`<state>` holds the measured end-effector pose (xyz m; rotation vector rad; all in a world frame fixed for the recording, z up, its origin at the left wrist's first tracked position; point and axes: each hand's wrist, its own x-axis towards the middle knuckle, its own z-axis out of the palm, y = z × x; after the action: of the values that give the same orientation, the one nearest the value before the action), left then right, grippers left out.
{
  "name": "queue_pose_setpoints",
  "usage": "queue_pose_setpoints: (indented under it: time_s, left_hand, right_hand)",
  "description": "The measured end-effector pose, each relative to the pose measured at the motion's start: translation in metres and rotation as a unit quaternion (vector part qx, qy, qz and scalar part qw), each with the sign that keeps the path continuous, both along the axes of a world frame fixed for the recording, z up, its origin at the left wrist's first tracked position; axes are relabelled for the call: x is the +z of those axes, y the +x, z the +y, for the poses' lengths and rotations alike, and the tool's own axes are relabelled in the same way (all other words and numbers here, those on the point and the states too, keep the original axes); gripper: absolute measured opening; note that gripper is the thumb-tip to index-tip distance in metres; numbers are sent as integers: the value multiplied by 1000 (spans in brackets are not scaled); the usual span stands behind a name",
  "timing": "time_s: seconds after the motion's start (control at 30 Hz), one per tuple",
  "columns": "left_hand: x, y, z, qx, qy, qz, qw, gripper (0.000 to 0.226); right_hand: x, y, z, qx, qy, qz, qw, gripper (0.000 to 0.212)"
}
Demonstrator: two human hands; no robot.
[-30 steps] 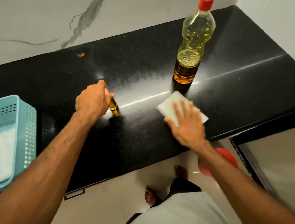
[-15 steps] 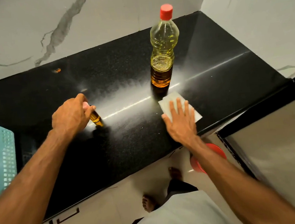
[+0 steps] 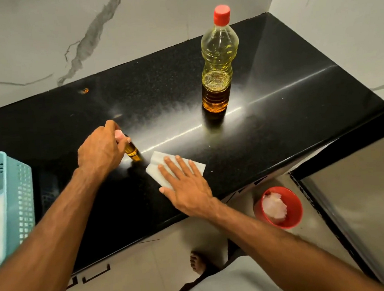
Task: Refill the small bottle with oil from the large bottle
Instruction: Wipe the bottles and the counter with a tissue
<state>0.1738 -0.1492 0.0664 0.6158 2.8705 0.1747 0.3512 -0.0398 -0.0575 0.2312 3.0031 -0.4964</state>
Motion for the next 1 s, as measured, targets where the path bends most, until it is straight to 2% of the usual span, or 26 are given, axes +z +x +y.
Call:
queue_pose_setpoints:
  time_s: [0.13,0.23,0.37,0.53,0.67,0.8,0.87,0.93,1.0]
  left_hand:
    - [-6,11,-10,7,56,52,997,56]
    - [-7,28,-10,4,131,123,984,51]
    - [-10,50,-2,-34,192,157,968,42]
    - [-10,61,12,-64,185,147,970,38]
    - [-10,69,24,-84,165,126,975,33]
    - [-14,82,45,-108,149,91,979,28]
    - [-18,90,61,-122,138,70,980,28]
    - [-23,102,84,-149,123,51,980,29]
    - [-27,117,111,-172,105,26,979,30]
  right_hand:
    - [7,6,32,-80,-2,-10,997,72]
    - [13,4,48,-125,-29,-19,992,61]
    - [24,8,53,-106,-40,-4,994,56]
    - [28,11,58,-77,-5,-4,997,49]
    - [43,8,51,-18,64,14,998,30]
    - [52,33,62,28,48,28,998,23]
    - [57,59,80,-3,12,64,998,23]
    - [58,95,108,-88,-35,119,988,22]
    - [53,135,144,-192,-94,161,964,24]
